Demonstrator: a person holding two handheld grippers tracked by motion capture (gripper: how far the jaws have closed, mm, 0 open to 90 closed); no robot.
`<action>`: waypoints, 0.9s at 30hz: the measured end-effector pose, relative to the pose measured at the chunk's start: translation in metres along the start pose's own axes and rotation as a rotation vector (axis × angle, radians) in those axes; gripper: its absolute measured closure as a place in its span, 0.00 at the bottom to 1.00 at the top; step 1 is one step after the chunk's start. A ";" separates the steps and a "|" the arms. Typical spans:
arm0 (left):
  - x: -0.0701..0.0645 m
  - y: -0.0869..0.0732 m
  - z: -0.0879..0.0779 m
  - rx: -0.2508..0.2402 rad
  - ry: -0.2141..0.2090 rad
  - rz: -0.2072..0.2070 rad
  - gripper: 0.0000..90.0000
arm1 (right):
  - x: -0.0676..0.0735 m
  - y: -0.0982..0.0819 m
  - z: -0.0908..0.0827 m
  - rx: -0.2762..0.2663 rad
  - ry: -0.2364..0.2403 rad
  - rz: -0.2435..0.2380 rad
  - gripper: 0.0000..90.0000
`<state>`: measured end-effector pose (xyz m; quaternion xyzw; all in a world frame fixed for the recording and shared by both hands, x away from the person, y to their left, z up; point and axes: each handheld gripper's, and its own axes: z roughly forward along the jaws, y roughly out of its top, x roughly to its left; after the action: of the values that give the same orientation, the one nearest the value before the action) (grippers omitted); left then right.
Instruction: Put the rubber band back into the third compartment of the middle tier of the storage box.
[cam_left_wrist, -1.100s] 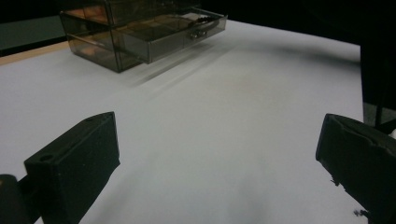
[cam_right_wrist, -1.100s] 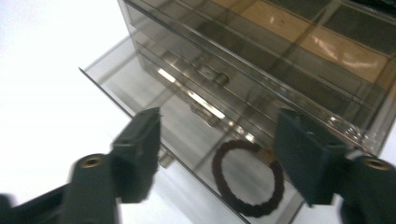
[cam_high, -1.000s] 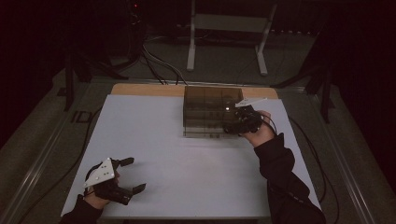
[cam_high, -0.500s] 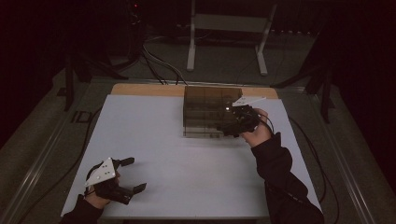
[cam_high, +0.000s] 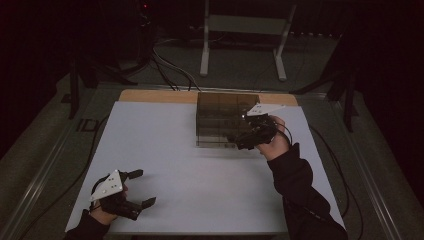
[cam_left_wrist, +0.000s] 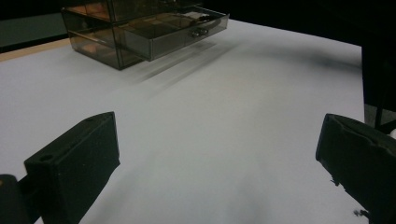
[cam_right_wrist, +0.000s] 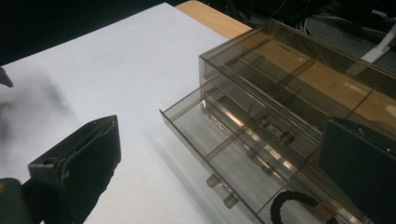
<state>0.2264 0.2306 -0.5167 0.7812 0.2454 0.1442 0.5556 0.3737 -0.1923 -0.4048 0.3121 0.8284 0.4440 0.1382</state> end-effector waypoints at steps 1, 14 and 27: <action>0.000 0.000 0.000 -0.002 0.000 0.000 0.00 | 0.001 -0.001 -0.001 -0.004 0.002 -0.004 0.00; -0.001 -0.001 -0.001 0.003 0.000 0.003 0.00 | 0.005 -0.032 -0.007 -0.039 0.007 0.028 0.00; -0.001 -0.002 0.000 0.007 0.000 0.003 0.00 | 0.007 -0.074 -0.007 -0.011 0.032 0.042 0.00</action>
<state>0.2252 0.2308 -0.5182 0.7835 0.2445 0.1441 0.5527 0.3355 -0.2228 -0.4616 0.3215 0.8214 0.4563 0.1171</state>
